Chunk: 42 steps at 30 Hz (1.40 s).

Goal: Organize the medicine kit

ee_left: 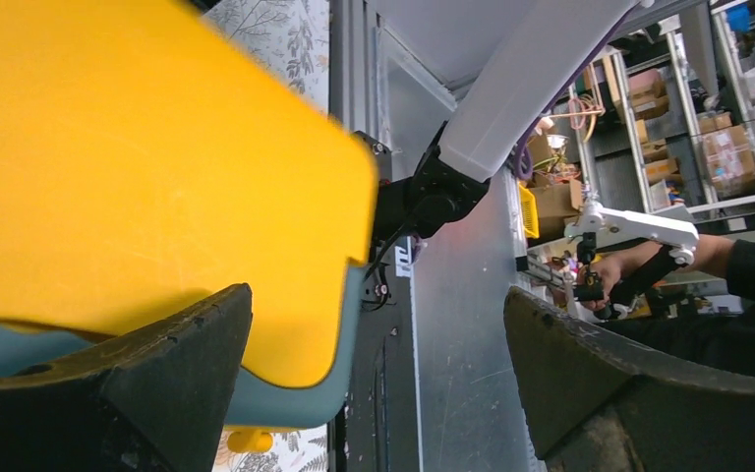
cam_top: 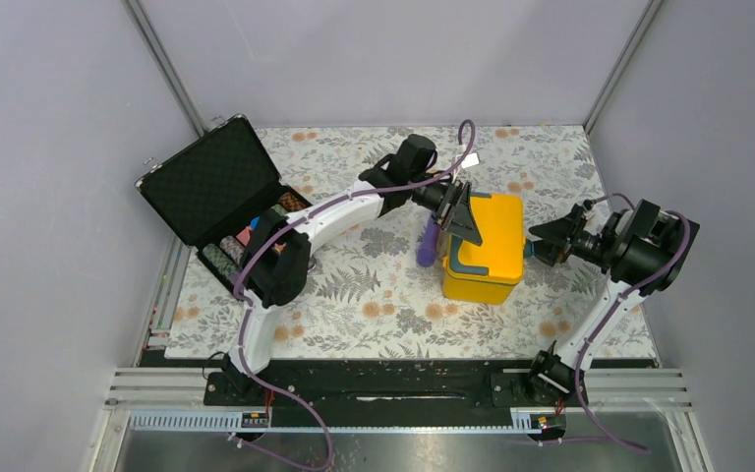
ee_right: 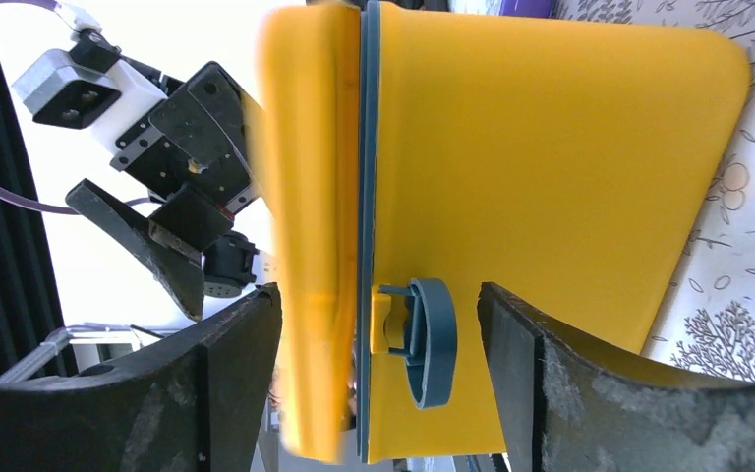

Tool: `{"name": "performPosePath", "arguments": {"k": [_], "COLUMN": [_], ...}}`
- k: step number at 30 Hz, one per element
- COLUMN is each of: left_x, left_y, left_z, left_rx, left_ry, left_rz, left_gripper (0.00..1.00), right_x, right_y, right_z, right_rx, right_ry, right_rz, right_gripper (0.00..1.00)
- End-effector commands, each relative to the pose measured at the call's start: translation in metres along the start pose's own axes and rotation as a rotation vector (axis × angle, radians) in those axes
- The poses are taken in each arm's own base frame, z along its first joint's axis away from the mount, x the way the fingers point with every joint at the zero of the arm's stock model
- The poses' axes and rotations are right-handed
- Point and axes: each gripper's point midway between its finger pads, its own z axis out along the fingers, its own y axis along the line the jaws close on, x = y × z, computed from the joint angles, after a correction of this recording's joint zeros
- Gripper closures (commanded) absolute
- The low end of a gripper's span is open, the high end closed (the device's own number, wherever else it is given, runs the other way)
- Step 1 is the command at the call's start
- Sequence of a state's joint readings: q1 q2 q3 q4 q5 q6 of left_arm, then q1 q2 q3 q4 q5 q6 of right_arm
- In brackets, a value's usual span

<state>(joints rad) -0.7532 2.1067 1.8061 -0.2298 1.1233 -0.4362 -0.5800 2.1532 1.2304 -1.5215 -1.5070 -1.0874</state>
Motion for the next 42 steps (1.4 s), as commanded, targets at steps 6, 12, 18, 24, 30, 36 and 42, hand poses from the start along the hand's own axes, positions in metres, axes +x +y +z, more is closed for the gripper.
{"name": "performPosePath", "arguments": {"k": [6,12,18,24,30,36,42], "left_x": [-0.007,-0.005,0.015,0.03,0.035,0.037,0.037], "left_y": [0.004,0.015,0.05,0.066,0.073,0.076,0.078], "left_z": [0.031,0.052,0.055,0.054,0.053,0.053,0.052], "left_rx": [0.056,0.015,-0.113,-0.164,-0.186,-0.199,-0.207], "left_ry": [0.0,0.018,0.053,0.082,0.095,0.098,0.095], "left_rz": [0.037,0.075,0.045,0.017,0.006,0.001,-0.001], "left_gripper": [0.02,0.02,0.02,0.03,0.04,0.05,0.05], "right_x": [-0.005,-0.001,0.007,0.013,0.014,0.027,0.033], "right_y": [0.02,0.011,0.014,0.032,0.044,0.056,0.062], "right_z": [-0.005,-0.005,0.007,0.02,0.018,0.014,0.011], "right_rx": [-0.037,-0.036,-0.036,-0.047,-0.037,-0.014,0.002], "right_ry": [-0.077,-0.072,-0.031,-0.006,0.012,0.044,0.058], "right_rz": [0.185,0.195,0.204,0.195,0.194,0.155,0.112], "right_gripper": [0.2,0.19,0.19,0.19,0.22,0.24,0.27]}}
